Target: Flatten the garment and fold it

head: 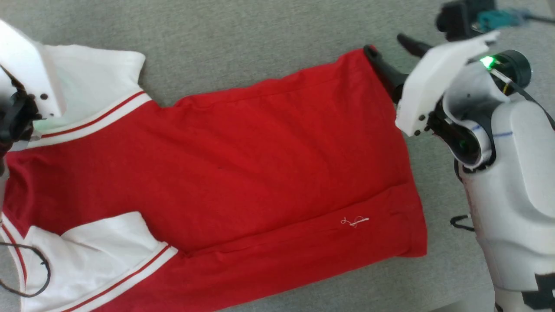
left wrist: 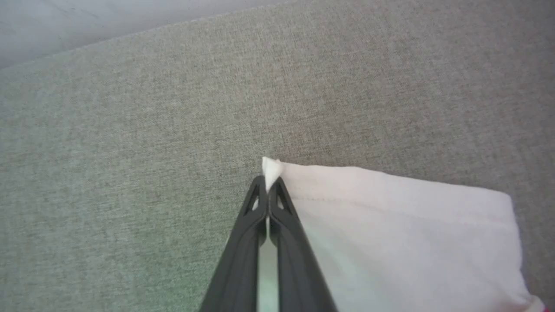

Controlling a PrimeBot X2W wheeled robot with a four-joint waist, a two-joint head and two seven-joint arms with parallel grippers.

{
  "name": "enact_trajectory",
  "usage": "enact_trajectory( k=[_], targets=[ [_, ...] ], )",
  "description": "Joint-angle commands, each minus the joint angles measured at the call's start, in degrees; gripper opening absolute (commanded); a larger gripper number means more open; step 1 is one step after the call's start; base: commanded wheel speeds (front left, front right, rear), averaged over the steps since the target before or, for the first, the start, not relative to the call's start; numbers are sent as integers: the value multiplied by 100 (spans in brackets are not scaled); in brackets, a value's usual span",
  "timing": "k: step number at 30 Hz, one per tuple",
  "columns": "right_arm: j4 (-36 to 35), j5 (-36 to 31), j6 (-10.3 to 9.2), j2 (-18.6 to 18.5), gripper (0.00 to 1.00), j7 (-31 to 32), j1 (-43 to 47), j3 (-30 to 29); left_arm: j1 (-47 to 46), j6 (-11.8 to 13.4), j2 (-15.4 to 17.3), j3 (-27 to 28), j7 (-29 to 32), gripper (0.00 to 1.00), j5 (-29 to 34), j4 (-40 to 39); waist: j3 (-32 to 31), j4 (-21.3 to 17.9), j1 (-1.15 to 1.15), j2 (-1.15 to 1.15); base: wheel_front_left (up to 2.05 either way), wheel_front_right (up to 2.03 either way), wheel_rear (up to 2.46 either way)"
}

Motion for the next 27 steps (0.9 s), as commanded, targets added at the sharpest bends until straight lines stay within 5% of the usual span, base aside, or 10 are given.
enact_trajectory(
  k=[1,7,8,9,12,13,27],
  targets=[
    [69,37,-10,-2,100,190,-101,23,-93,-30,-43,-8,-52,0,-23,-9,52,60,0,0,0,0,0],
    [325,-131,-10,-88,100,1401,-376,116,-191,-149,-135,-44,-271,0,-45,38,96,158,0,0,0,0,0],
    [346,-181,-10,-97,91,1535,-395,117,-200,-159,-161,-44,-340,0,-43,48,94,177,0,0,0,0,0],
    [364,-220,-10,-104,48,1661,-403,118,-207,-173,-188,-49,-425,0,-32,60,86,200,0,0,0,0,0],
    [299,-298,-10,-140,4,1879,-374,156,-212,-250,-251,-86,-732,0,31,119,23,264,0,0,0,0,0],
    [250,-320,-10,-156,0,1873,-350,152,-206,-276,-274,-84,-868,0,48,140,-9,284,0,0,0,0,0],
    [-320,-589,-10,104,0,-226,973,-185,1579,-468,-676,656,-3574,0,-374,-290,-1186,509,0,0,0,0,0]
  ],
)
